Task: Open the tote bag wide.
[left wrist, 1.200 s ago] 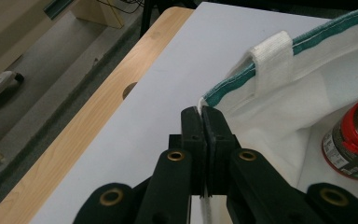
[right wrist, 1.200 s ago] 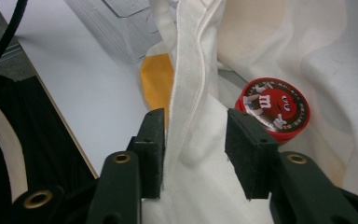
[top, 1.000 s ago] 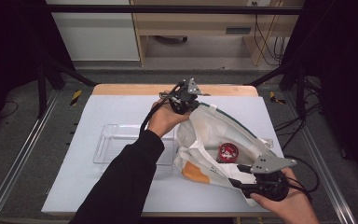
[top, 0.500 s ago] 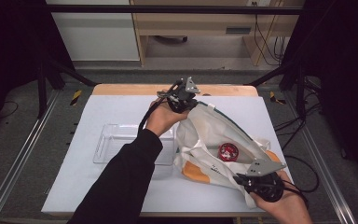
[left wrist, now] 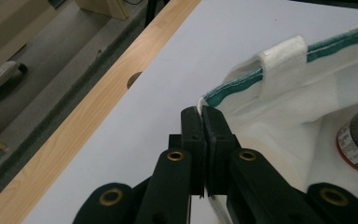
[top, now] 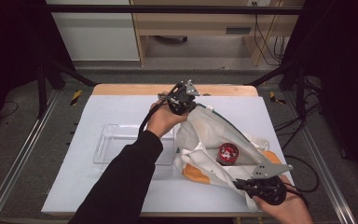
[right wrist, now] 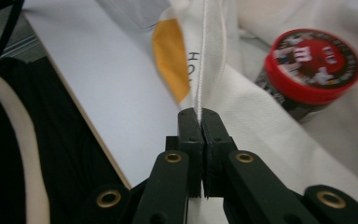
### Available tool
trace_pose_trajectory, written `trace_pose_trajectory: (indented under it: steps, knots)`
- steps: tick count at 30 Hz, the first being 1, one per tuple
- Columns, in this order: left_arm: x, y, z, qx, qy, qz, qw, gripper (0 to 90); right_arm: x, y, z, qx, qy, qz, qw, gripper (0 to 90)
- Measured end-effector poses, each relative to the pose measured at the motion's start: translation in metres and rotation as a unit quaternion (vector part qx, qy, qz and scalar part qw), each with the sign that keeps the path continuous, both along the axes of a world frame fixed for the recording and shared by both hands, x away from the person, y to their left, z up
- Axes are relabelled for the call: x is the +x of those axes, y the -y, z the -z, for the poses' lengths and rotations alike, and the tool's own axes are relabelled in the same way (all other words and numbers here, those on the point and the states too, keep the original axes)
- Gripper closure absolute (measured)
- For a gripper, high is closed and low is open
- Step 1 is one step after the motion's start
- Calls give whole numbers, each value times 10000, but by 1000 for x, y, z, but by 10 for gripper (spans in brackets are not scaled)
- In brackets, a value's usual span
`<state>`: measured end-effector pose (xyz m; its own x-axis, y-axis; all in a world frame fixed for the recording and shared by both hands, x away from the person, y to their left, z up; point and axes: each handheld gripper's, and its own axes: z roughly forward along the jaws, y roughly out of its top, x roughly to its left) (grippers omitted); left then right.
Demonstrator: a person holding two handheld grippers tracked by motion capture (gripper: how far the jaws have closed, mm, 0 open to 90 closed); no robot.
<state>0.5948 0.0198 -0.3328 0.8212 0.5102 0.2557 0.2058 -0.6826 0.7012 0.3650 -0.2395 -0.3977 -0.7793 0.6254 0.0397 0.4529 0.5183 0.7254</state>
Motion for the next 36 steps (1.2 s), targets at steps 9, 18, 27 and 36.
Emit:
trace_pose_trajectory:
  steps: [9,18,27,36]
  knots:
    - [14,11,14,81,-72,-229,9997,887,-10,-5,8,-89,-7,-125,9999,893]
    - [20,20,27,164,-206,-238,9994,886,-8,0,21,-99,-82,-74,9999,894]
    - [20,24,36,317,-289,-229,9988,886,-5,8,29,-59,-194,22,9998,894]
    - [18,25,44,408,-342,-233,9983,886,-3,11,32,-16,-248,81,9997,893]
